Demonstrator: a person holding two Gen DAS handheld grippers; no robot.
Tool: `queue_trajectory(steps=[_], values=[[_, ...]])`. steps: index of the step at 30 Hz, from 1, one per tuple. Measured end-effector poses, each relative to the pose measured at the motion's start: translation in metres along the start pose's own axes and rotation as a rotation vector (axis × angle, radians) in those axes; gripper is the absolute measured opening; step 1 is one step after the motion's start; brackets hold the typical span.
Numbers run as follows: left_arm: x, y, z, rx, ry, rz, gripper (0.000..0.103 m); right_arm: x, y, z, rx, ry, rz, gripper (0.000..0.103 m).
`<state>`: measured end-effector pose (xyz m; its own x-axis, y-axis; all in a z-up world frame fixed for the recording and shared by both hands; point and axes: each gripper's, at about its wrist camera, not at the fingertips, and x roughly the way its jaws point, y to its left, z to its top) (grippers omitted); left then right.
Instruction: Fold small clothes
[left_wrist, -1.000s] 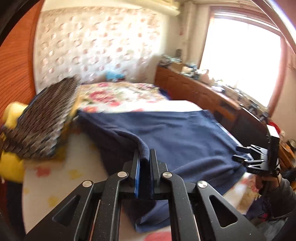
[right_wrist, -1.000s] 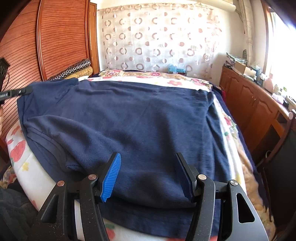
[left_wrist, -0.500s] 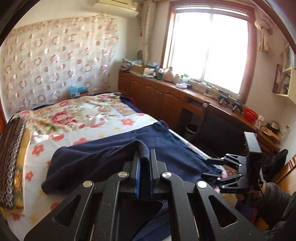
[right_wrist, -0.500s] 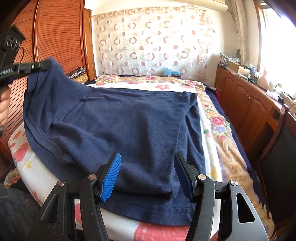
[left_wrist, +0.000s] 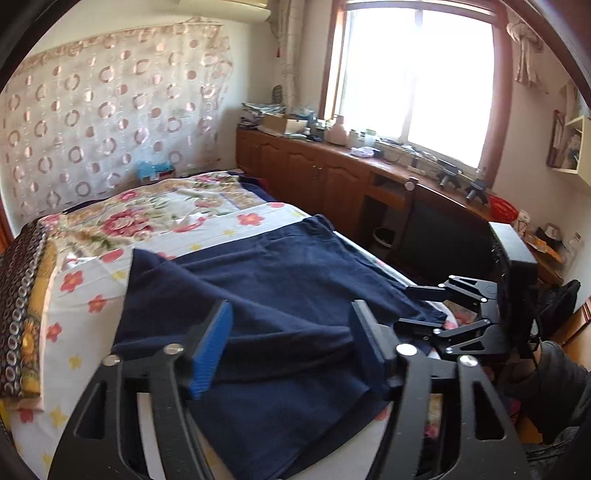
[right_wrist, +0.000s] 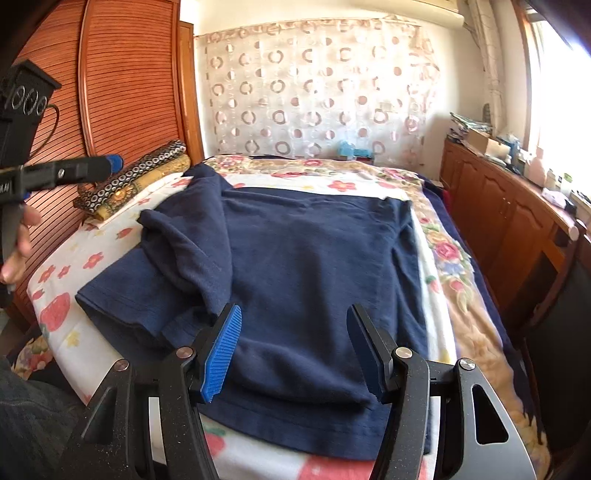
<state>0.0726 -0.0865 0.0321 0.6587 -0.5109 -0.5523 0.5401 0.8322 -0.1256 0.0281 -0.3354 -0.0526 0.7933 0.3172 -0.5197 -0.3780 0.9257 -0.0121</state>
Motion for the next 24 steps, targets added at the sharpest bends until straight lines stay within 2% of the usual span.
queue_trajectory(steps=[2,11,19,21,24], values=[[-0.004,0.011,-0.007,-0.029,-0.005,0.012,0.075,0.005,0.005,0.003,-0.012,0.002,0.014,0.061],[-0.010,0.039,-0.037,-0.083,0.007,0.136,0.076,0.039,0.028,0.020,-0.071,0.058,0.114,0.061],[-0.010,0.052,-0.049,-0.103,0.016,0.166,0.076,0.073,0.045,0.031,-0.118,0.135,0.139,0.061],[-0.010,0.053,-0.050,-0.107,0.014,0.171,0.076,0.078,0.047,0.033,-0.126,0.147,0.142,0.056],[-0.011,0.055,-0.053,-0.113,0.013,0.175,0.076,0.084,0.047,0.035,-0.134,0.156,0.143,0.041]])
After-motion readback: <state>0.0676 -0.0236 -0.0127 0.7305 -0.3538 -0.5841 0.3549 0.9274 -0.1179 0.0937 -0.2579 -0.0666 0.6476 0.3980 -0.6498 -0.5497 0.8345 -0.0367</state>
